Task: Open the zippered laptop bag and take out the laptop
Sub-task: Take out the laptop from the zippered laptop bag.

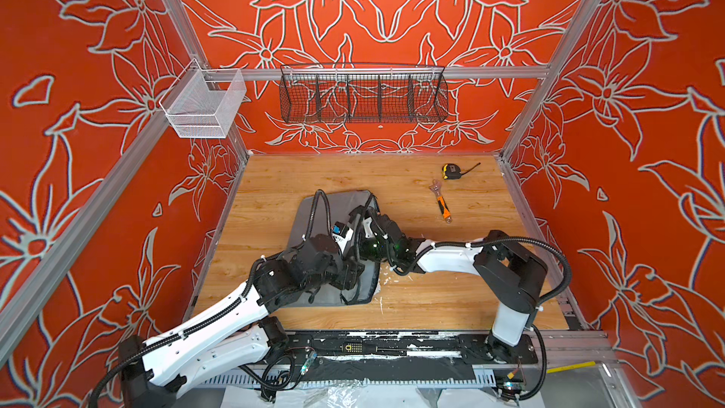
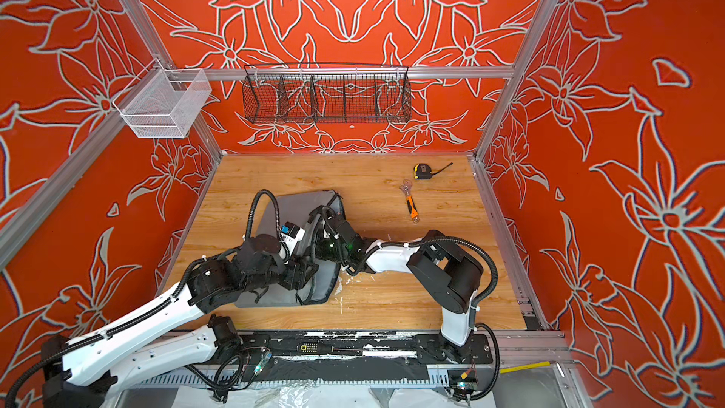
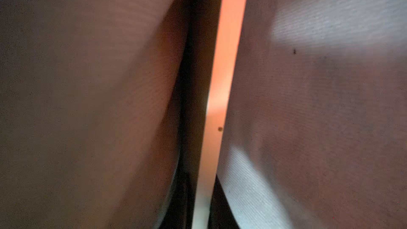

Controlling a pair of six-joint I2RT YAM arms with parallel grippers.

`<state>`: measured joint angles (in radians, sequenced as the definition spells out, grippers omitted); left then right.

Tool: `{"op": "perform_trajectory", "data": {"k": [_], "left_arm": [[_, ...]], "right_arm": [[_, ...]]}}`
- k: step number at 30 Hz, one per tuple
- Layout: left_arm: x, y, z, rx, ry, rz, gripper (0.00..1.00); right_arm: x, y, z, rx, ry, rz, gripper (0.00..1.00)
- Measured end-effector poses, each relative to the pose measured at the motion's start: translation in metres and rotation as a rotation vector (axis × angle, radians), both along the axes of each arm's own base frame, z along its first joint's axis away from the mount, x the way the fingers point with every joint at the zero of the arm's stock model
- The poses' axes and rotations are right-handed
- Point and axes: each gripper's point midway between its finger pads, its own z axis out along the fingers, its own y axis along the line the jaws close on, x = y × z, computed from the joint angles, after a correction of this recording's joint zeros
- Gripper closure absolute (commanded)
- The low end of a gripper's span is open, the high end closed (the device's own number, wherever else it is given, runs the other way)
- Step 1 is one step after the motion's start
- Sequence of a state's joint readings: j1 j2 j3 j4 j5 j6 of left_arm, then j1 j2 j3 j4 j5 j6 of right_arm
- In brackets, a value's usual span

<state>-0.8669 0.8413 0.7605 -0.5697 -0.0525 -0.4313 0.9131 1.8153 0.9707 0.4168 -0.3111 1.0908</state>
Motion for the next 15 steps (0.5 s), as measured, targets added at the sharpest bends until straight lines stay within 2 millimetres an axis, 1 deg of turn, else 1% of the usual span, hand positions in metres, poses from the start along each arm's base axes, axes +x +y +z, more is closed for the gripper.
{"op": "perform_trajectory", "data": {"k": [2, 5, 7, 8, 9, 11, 12, 13, 15], "left_arm": [[-0.005, -0.001, -0.006, 0.024, 0.005, 0.008, 0.27], [-0.013, -0.006, -0.026, 0.088, 0.036, 0.002, 0.26], [-0.011, -0.01, -0.04, 0.141, 0.053, 0.004, 0.26], [-0.01, -0.012, -0.044, 0.156, 0.057, 0.008, 0.28], [-0.008, -0.014, -0.049, 0.171, 0.061, 0.015, 0.34], [-0.004, -0.013, -0.055, 0.193, 0.063, 0.042, 0.55], [-0.002, -0.012, -0.056, 0.203, 0.058, 0.053, 0.68], [0.0, -0.012, -0.056, 0.202, 0.053, 0.057, 0.79], [0.001, -0.015, -0.053, 0.198, 0.04, 0.057, 0.93]], "right_arm": [[0.002, 0.001, 0.002, -0.007, 0.0, -0.001, 1.0], [0.005, 0.002, 0.006, -0.017, -0.007, -0.003, 1.0], [0.006, 0.001, 0.005, -0.033, -0.007, -0.006, 1.0], [0.006, 0.0, 0.003, -0.04, -0.004, -0.007, 1.0], [0.005, -0.001, 0.001, -0.049, -0.001, -0.007, 1.0], [0.006, -0.003, -0.001, -0.061, 0.001, -0.007, 1.0], [0.007, -0.005, -0.001, -0.065, 0.0, -0.009, 1.0], [0.007, -0.006, -0.001, -0.069, 0.0, -0.01, 1.0], [0.011, -0.011, 0.001, -0.074, -0.005, -0.02, 1.0]]}}
